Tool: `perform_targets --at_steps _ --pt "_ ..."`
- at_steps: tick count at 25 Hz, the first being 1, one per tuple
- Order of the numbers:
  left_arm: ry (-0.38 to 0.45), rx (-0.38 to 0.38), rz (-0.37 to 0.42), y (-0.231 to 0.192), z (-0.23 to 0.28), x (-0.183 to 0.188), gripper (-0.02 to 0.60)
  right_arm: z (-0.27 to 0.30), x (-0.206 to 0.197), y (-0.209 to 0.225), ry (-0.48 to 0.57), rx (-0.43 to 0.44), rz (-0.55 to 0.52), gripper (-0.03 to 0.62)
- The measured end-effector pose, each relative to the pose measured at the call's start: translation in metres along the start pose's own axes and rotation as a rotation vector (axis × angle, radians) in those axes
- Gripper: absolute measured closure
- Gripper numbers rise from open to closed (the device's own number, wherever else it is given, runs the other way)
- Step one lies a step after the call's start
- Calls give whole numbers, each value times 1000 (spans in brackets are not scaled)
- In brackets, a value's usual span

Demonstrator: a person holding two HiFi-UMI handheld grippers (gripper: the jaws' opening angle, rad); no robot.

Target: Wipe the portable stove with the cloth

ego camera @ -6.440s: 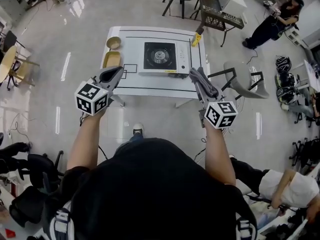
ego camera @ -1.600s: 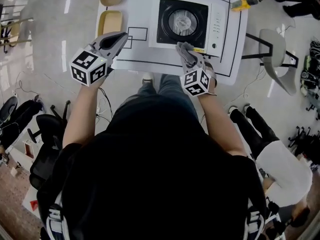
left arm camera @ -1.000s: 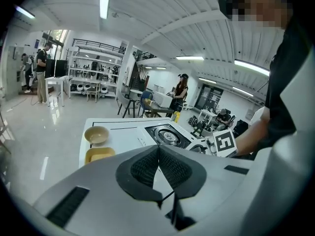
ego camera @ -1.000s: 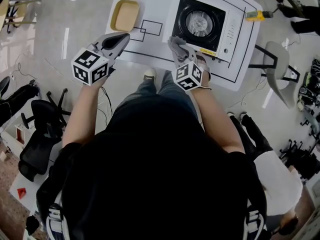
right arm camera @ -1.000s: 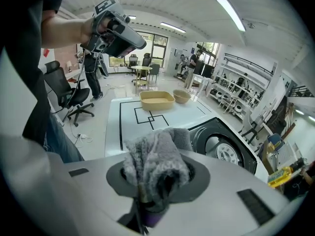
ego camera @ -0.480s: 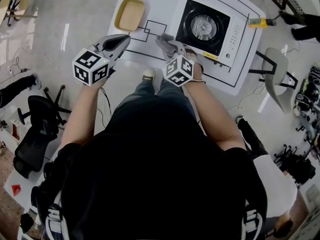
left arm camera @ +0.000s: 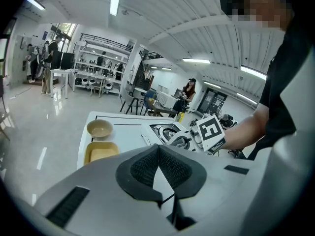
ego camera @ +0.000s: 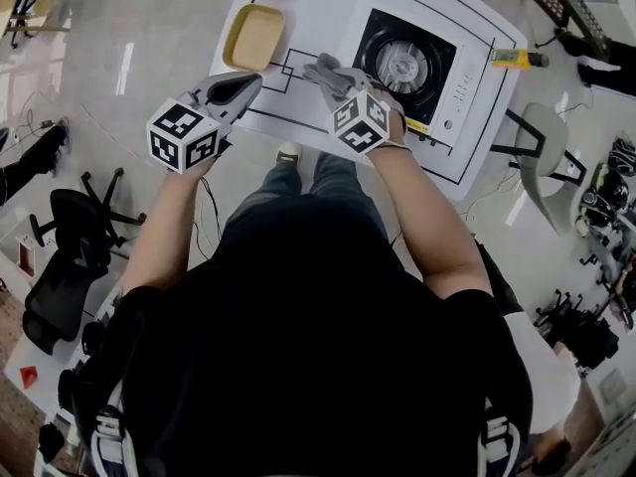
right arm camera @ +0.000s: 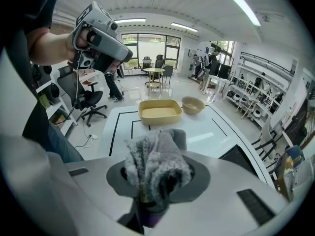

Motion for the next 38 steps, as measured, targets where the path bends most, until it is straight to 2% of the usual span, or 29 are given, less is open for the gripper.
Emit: perform_targets --at_steps 9,22,28,38 --pt "-5 0 -38 -18 25 9 560 20 13 59 -7 -5 -23 480" --pt "-17 6 -77 -35 60 27 560 44 23 155 5 -66 -30 480" --pt "-26 5 -86 -39 76 32 560 48 22 195 23 -107 13 480" --pt "-42 -18 -80 -35 105 43 560 39 4 230 43 -145 85 480"
Point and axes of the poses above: the fingertips, and each gripper's own axes: z forward along the fingers, y to its right, x out of its top, the point moved 1 cm from there along -z, backward along the fingers, and after that the axes turned 4 degrees about -x, right-handed, at the moved point
